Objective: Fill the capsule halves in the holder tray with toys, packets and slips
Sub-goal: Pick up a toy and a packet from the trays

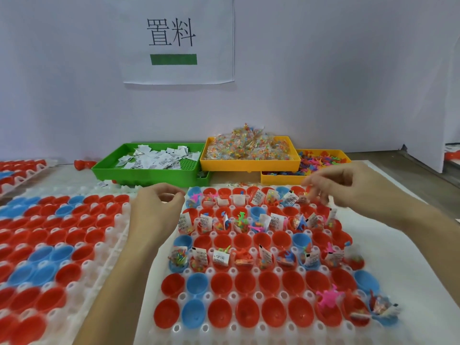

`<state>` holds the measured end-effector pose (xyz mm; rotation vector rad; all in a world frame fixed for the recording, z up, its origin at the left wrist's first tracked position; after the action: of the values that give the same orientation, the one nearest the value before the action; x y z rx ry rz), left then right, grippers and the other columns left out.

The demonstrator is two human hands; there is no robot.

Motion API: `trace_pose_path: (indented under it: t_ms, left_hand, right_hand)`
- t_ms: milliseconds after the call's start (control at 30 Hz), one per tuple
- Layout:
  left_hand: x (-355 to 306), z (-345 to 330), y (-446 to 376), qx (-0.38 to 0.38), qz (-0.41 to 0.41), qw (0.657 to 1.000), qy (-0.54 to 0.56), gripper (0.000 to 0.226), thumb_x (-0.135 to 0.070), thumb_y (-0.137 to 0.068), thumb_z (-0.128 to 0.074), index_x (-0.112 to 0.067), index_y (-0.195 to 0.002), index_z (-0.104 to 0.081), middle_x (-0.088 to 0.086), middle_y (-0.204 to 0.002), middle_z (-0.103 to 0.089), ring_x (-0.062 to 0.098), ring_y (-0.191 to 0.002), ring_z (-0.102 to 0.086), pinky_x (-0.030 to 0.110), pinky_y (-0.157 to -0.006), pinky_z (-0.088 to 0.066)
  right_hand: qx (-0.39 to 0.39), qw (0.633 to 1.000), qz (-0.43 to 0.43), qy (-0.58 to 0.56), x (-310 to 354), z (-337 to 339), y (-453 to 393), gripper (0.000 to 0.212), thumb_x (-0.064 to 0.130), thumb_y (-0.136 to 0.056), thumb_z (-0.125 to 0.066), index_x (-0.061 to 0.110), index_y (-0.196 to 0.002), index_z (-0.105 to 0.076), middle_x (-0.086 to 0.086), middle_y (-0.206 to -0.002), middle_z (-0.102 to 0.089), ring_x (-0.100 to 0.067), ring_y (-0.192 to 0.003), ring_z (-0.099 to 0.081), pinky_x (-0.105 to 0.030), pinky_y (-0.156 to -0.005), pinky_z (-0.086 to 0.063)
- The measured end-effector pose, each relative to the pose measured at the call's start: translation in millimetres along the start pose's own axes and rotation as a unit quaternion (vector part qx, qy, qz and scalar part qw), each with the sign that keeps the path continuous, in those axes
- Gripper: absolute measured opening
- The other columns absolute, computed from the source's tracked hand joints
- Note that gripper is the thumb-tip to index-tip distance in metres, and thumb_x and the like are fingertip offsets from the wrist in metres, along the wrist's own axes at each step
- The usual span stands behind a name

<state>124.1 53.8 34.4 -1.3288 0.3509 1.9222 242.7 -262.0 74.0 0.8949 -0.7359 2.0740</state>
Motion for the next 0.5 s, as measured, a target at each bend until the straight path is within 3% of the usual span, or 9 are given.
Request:
trace_pose_path:
  t_ms: [133, 200, 300, 400, 500]
  left_hand:
    - [-6.6, -0.7, 2.6, -0.029, -0.020, 0.999, 0.003, 0.020, -0.013, -0.089, -0.062, -0.026, -0.076, -0.070, -0.009, -0.078, -0.068, 0.005, -0.072, -0.061, 0.022, -0.055, -0.040]
    - [-10.6, -1.3, 4.9, -0.035, -0.035, 0.999, -0.001, 0.018, -0.013, -0.090, -0.062, -0.025, -0.078, -0.071, -0.012, -0.077, -0.067, 0.002, -0.068, -0.060, 0.019, -0.052, -0.040]
    - [-20.1, -9.7, 7.9, -0.008, -0.071, 0.997, 0.018, 0.019, -0.012, -0.091, -0.062, -0.025, -0.080, -0.070, -0.010, -0.077, -0.068, 0.006, -0.067, -0.061, 0.019, -0.046, -0.047]
    - [-31.8, -18.2, 13.0, 0.024, -0.113, 0.993, 0.034, 0.020, -0.012, -0.090, -0.061, -0.027, -0.082, -0.071, -0.010, -0.077, -0.068, 0.003, -0.074, -0.061, 0.014, -0.055, -0.047]
    - [-37.8, -20.9, 17.0, 0.032, -0.138, 0.989, 0.036, 0.019, -0.013, -0.091, -0.061, -0.028, -0.084, -0.071, -0.011, -0.077, -0.069, 0.002, -0.076, -0.061, 0.011, -0.059, -0.045]
  right_hand:
    - [-0.068, 0.992, 0.004, 0.108, 12.4, 14.9, -58.1, 0.020, 0.027, -0.101, -0.055, 0.023, -0.097, -0.075, 0.011, -0.086, -0.075, -0.007, -0.074, -0.066, -0.022, -0.072, -0.049]
    - [-0.076, 0.982, 0.008, 0.171, 17.8, 14.4, -96.0, 0.018, 0.024, -0.100, -0.058, 0.018, -0.106, -0.075, 0.005, -0.102, -0.075, -0.009, -0.085, -0.063, -0.025, -0.083, -0.044]
    - [-0.085, 0.969, -0.023, 0.231, 6.6, 5.0, -145.9, 0.022, 0.021, -0.097, -0.065, 0.010, -0.114, -0.073, -0.007, -0.116, -0.071, -0.017, -0.098, -0.061, -0.026, -0.084, -0.042]
    - [-0.082, 0.959, -0.073, 0.260, -20.4, -12.1, -172.9, 0.023, 0.019, -0.093, -0.069, 0.004, -0.110, -0.072, -0.014, -0.117, -0.070, -0.026, -0.105, -0.064, -0.031, -0.083, -0.049]
    - [-0.058, 0.947, -0.109, 0.295, -40.7, -27.2, -182.3, 0.039, 0.028, -0.086, -0.078, -0.004, -0.109, -0.071, -0.020, -0.114, -0.070, -0.034, -0.106, -0.065, -0.042, -0.091, -0.054]
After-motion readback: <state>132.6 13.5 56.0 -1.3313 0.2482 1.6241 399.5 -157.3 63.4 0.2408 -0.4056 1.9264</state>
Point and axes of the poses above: each hand's wrist, its own y-axis away from the middle knuckle, its own z-axis out of the back of the hand, x = y × z, the point moved 10 cm from there along -y, towards the middle knuckle
